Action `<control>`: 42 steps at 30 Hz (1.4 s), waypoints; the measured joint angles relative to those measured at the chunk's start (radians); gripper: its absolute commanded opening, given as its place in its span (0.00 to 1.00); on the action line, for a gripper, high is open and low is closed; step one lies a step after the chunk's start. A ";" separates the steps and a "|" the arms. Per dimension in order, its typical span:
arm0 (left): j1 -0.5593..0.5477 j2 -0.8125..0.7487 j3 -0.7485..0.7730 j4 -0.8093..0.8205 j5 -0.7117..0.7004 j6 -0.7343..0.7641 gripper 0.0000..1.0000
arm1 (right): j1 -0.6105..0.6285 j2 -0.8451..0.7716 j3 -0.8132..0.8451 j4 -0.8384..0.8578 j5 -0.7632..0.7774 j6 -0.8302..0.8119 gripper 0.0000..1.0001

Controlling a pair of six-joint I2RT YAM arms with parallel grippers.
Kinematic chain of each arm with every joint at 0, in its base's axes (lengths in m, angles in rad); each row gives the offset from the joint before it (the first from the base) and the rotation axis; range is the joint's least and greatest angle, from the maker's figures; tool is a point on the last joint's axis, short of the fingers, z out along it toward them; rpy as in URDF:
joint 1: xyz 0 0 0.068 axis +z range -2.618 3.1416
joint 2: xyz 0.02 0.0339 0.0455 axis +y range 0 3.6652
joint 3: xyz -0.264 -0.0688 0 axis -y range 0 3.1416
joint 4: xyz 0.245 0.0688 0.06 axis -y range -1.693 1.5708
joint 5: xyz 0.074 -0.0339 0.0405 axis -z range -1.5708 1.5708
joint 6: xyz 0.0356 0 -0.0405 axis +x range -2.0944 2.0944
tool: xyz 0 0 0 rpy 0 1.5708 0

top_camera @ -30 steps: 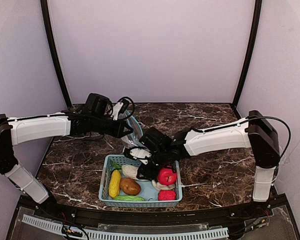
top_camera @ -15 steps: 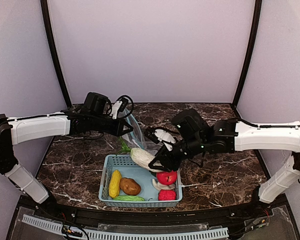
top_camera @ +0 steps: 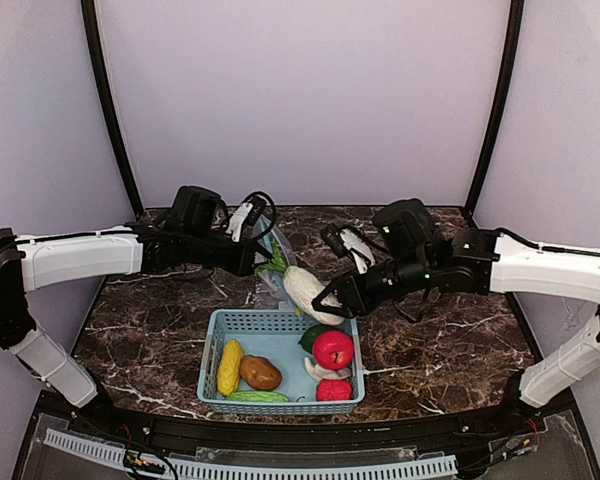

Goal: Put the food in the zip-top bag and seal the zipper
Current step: Pick up the fake vegetable from the bin, then place the fake vegetable in the zipper food storage bag.

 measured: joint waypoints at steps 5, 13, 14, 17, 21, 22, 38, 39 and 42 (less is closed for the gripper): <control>-0.007 0.000 0.000 0.008 0.018 -0.001 0.01 | -0.006 0.049 0.004 0.046 -0.016 0.076 0.36; -0.011 0.000 0.000 0.012 0.025 -0.002 0.01 | -0.021 0.141 0.014 0.060 0.016 0.180 0.36; -0.011 0.000 0.000 0.012 0.026 -0.003 0.01 | -0.023 0.142 0.014 0.060 0.020 0.190 0.36; -0.011 0.002 0.000 0.013 0.033 -0.005 0.01 | -0.029 0.141 0.016 0.067 0.042 0.214 0.36; -0.011 0.006 0.000 0.018 0.041 -0.008 0.01 | -0.035 0.141 0.018 0.067 0.067 0.227 0.36; -0.011 0.008 0.000 0.019 0.042 -0.008 0.01 | -0.037 0.141 0.019 0.067 0.073 0.229 0.36; -0.031 0.037 0.003 0.018 0.158 0.020 0.01 | -0.112 0.158 0.086 0.023 0.043 0.153 0.37; -0.032 0.037 0.004 0.018 0.171 0.024 0.01 | -0.114 0.165 0.100 0.015 0.032 0.140 0.37; -0.033 0.043 0.008 0.016 0.202 0.031 0.01 | -0.118 0.187 0.146 -0.015 -0.003 0.094 0.37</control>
